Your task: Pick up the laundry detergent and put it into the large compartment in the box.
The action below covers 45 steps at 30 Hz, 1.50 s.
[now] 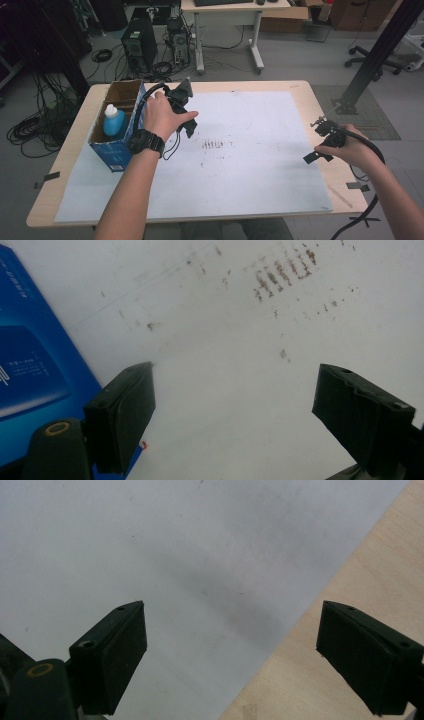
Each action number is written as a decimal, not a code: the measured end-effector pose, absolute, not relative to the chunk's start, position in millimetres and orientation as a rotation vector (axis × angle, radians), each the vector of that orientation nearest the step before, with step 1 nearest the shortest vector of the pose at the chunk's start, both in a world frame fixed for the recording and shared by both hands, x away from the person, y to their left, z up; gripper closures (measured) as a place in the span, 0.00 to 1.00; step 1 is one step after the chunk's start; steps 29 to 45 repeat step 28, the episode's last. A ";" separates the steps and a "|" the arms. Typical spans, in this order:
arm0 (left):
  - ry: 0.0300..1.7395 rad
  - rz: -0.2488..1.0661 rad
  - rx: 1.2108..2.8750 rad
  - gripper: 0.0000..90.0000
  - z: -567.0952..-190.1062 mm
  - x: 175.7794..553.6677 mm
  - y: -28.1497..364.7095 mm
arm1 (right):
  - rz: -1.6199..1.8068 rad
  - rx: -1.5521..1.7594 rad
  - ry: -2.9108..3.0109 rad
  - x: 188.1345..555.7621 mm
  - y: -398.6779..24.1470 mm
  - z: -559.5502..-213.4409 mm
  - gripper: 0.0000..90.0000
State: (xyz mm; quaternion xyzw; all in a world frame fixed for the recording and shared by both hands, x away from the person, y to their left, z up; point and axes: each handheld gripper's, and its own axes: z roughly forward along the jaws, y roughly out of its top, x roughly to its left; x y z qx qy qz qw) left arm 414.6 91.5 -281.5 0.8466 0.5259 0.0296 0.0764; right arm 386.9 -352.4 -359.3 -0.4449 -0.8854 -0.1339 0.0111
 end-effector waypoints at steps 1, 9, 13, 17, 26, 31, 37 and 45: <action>1.578 0.088 2.537 0.19 -281.9 414.4 91.3 | -0.416 -1.390 -2.762 386.6 -352.7 -359.4 0.14; 1.577 0.087 2.530 0.19 -283.4 413.4 92.0 | -0.419 -1.397 -2.761 385.2 -354.4 -358.6 0.14; 1.571 0.084 2.534 0.19 -283.8 412.9 91.1 | -0.417 -1.395 -2.761 384.8 -353.9 -359.0 0.14; 1.573 0.087 2.532 0.19 -284.5 412.4 90.8 | -0.418 -1.395 -2.763 384.2 -353.5 -358.7 0.14; 1.572 0.091 2.539 0.20 -285.4 411.1 90.4 | -0.418 -1.401 -2.760 382.4 -355.5 -358.8 0.14; 1.572 0.091 2.541 0.20 -285.7 410.6 89.4 | -0.420 -1.403 -2.758 382.1 -355.2 -358.5 0.14; 1.572 0.091 2.541 0.20 -285.7 410.6 89.4 | -0.420 -1.403 -2.758 382.1 -355.2 -358.5 0.14; 1.572 0.091 2.541 0.20 -285.7 410.6 89.4 | -0.420 -1.403 -2.758 382.1 -355.2 -358.5 0.14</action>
